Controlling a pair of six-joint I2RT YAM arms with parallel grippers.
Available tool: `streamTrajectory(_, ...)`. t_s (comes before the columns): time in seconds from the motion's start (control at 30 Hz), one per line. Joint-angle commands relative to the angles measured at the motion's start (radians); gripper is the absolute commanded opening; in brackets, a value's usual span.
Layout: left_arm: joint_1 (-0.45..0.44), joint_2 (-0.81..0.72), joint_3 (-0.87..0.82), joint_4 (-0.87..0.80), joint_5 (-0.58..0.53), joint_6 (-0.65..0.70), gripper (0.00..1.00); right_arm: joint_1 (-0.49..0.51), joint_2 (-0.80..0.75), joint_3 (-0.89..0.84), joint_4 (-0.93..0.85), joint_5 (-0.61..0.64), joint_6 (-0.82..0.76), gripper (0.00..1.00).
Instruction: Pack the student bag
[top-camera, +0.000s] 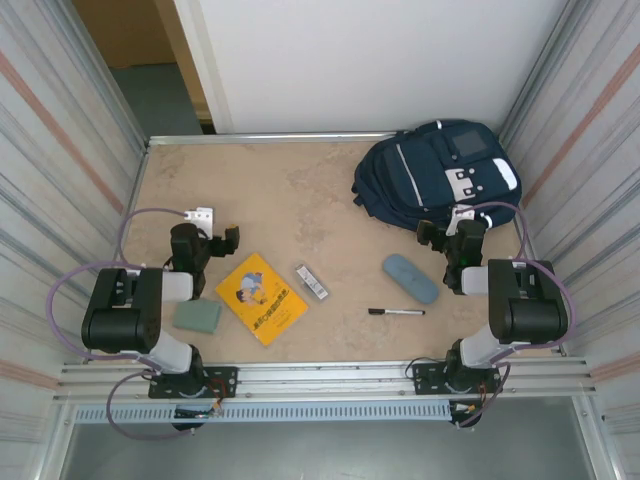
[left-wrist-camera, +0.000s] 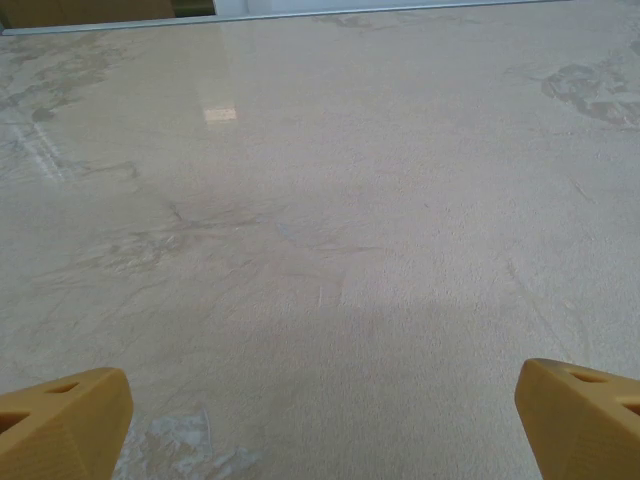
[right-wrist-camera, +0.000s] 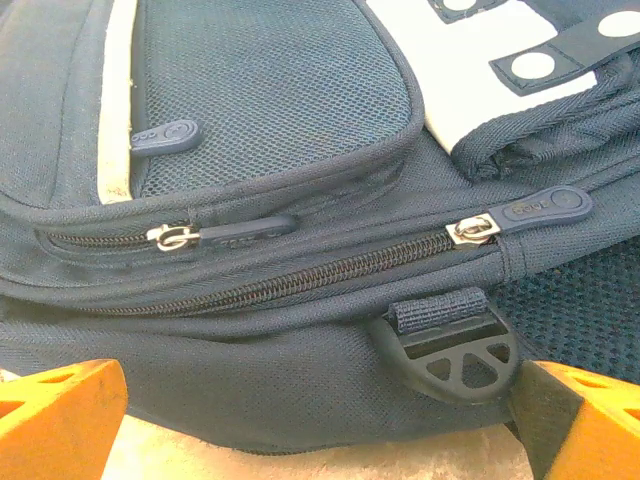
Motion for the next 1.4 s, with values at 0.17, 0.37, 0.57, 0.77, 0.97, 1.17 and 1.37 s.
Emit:
streamTrajectory(0.17,-0.002,-0.007,0.019,0.002,-0.018,0.02,0.99,0.003,-0.004,0.018,0.01,0.004,-0.027,0.99)
streamTrajectory(0.37,-0.001,-0.007,0.019,0.002,-0.018,0.018,0.99,-0.003,-0.004,0.018,0.008,-0.005,-0.023,0.99)
streamTrajectory(0.57,-0.002,-0.008,0.019,0.002,-0.018,0.019,0.99,-0.003,-0.004,0.018,0.008,-0.004,-0.023,0.99)
streamTrajectory(0.77,0.0,-0.008,0.019,0.003,-0.018,0.017,0.99,-0.003,-0.004,0.018,0.008,-0.005,-0.024,0.99)
streamTrajectory(0.97,0.0,-0.008,0.019,0.003,-0.017,0.017,0.99,-0.008,-0.006,0.018,0.008,-0.011,-0.023,0.99)
streamTrajectory(1.17,0.003,-0.009,0.018,0.004,-0.011,0.016,0.99,-0.016,-0.024,0.008,0.018,-0.021,-0.013,0.99)
streamTrajectory(1.37,-0.096,-0.178,0.115,-0.293,-0.103,0.079,0.99,-0.051,-0.244,0.177,-0.45,-0.009,0.091,0.99)
